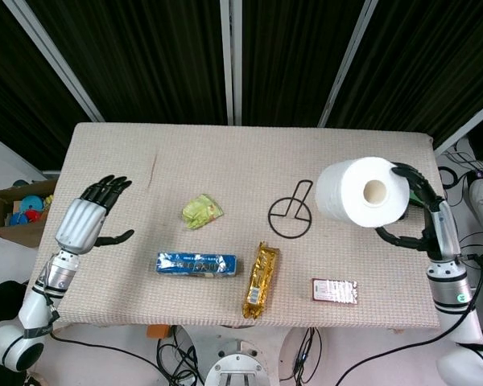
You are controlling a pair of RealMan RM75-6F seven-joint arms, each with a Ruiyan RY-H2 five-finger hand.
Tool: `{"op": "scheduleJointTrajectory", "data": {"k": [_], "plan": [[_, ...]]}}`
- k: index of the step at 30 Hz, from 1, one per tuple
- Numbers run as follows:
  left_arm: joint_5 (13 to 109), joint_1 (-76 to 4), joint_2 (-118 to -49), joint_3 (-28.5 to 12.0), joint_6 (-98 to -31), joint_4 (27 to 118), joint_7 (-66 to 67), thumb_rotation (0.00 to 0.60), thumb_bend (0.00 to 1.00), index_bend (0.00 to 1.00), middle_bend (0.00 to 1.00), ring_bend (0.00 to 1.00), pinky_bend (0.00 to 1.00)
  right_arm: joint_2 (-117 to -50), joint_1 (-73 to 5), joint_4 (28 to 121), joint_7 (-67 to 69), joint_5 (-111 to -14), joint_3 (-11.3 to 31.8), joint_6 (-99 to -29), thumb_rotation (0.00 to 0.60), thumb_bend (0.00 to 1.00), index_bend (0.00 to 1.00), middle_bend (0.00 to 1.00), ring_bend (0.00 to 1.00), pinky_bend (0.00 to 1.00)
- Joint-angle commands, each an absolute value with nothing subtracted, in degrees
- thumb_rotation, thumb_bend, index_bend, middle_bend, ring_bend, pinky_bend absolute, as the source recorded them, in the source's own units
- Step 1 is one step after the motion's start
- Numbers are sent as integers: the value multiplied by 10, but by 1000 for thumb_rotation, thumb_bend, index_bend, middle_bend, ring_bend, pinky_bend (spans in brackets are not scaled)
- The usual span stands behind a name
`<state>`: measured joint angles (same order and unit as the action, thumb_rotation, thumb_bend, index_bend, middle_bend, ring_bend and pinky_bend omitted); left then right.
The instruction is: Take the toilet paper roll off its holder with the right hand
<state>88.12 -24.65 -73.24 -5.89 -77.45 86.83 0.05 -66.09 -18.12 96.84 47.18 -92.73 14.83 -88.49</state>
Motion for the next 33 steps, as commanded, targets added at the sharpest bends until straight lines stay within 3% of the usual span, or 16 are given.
{"op": "scheduleJointTrajectory", "data": {"k": [1,12,21,24,26,28,30,33], "plan": [[882,-248,-738,-58,-772,861,-4,485,168,106,111,96,221,-645,-154,908,483,-932,104,-873,600,323,331,346,330,395],[885,-256,-761,-53,-755,843,-1,485,167,106,111,96,221,-712,-159,756,533,-924,27,-776,600,329,331,348,335,398],[883,-251,-755,-54,-763,843,-3,484,168,106,111,96,221,-781,-193,689,558,-933,10,-725,600,331,322,321,334,373],[884,-249,-755,-53,-766,840,-8,485,168,106,111,96,221,-793,-200,672,582,-937,3,-715,600,302,257,271,274,312],[885,-248,-755,-52,-767,837,-8,484,168,106,111,96,221,-796,-204,660,585,-943,-5,-710,600,250,172,207,183,245],[885,-247,-755,-52,-768,836,-7,484,168,106,111,96,221,-791,-210,657,584,-947,-14,-697,600,161,36,78,45,133],[884,-246,-754,-52,-769,836,-9,484,168,106,111,96,221,-782,-212,661,586,-947,-19,-691,600,99,0,10,0,48],[885,-243,-752,-50,-772,837,-8,483,168,106,111,96,221,-770,-209,668,583,-946,-21,-701,600,44,0,0,0,0]]}}
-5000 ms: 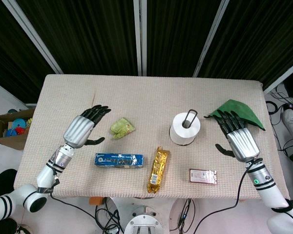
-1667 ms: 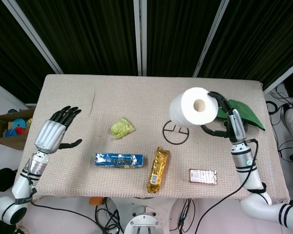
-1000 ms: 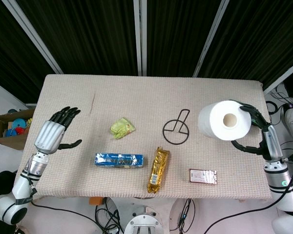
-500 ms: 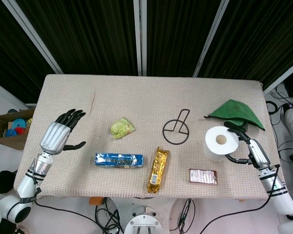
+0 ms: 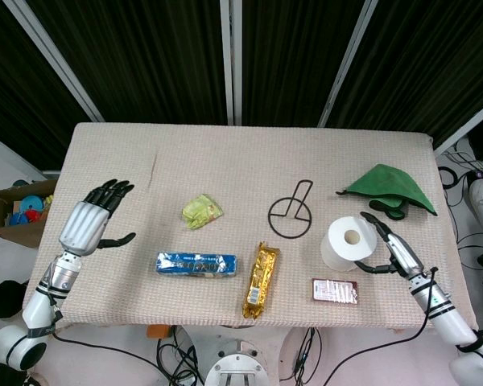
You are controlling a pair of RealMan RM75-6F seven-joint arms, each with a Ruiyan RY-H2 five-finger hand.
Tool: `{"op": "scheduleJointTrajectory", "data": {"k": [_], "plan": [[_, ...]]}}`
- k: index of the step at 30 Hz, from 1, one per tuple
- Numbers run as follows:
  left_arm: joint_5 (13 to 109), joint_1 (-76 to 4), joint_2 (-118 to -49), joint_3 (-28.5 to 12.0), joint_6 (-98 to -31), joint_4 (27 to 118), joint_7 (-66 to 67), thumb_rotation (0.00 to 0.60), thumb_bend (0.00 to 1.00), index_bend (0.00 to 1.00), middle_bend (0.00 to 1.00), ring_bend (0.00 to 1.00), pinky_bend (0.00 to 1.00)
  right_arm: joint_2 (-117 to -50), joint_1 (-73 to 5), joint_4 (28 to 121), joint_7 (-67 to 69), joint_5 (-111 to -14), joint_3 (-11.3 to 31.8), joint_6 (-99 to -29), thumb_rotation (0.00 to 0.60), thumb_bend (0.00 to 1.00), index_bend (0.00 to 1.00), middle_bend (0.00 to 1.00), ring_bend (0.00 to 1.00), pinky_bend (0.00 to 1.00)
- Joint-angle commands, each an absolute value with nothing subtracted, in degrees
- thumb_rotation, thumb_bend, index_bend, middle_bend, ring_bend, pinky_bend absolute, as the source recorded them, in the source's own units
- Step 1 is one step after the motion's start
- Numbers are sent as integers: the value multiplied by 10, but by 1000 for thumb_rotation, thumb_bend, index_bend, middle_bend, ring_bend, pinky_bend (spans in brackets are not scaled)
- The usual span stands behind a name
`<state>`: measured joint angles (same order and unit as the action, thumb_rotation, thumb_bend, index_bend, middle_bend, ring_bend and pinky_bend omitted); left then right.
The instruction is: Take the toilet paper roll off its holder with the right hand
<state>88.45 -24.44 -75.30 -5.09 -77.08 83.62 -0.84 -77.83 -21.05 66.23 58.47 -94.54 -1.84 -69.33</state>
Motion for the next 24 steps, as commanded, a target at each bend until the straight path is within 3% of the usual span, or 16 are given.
{"op": "scheduleJointTrajectory", "data": {"k": [1,6,10,12,15,17,19,24], "plan": [[886,-242,-750,-49,-774,839,-6,484,168,106,111,96,221,-762,-206,672,579,-949,-22,-712,600,33,0,0,0,0],[901,-224,-728,-41,-802,868,9,482,168,106,111,96,221,-711,-172,692,555,-973,-28,-806,600,47,0,0,0,0],[906,-188,-704,-20,-836,900,35,443,168,111,106,96,222,-629,-119,733,429,-968,-55,-843,600,180,0,0,0,0],[907,-161,-691,1,-850,914,71,399,167,111,95,90,221,-599,-85,767,349,-939,-59,-857,600,262,0,0,0,0],[915,-121,-686,29,-882,913,94,297,157,110,86,60,218,-592,-38,788,230,-885,-50,-886,600,257,0,0,0,0],[918,-98,-689,41,-903,899,91,187,148,110,85,44,217,-601,-16,787,162,-863,-43,-905,600,239,0,0,0,0],[921,-73,-693,48,-930,880,82,137,144,110,84,43,217,-614,-1,780,113,-855,-36,-925,600,226,0,0,0,0],[966,-34,-722,57,-1005,800,32,128,144,110,81,44,218,-649,8,742,51,-856,-19,-948,600,217,0,0,0,0]]}}
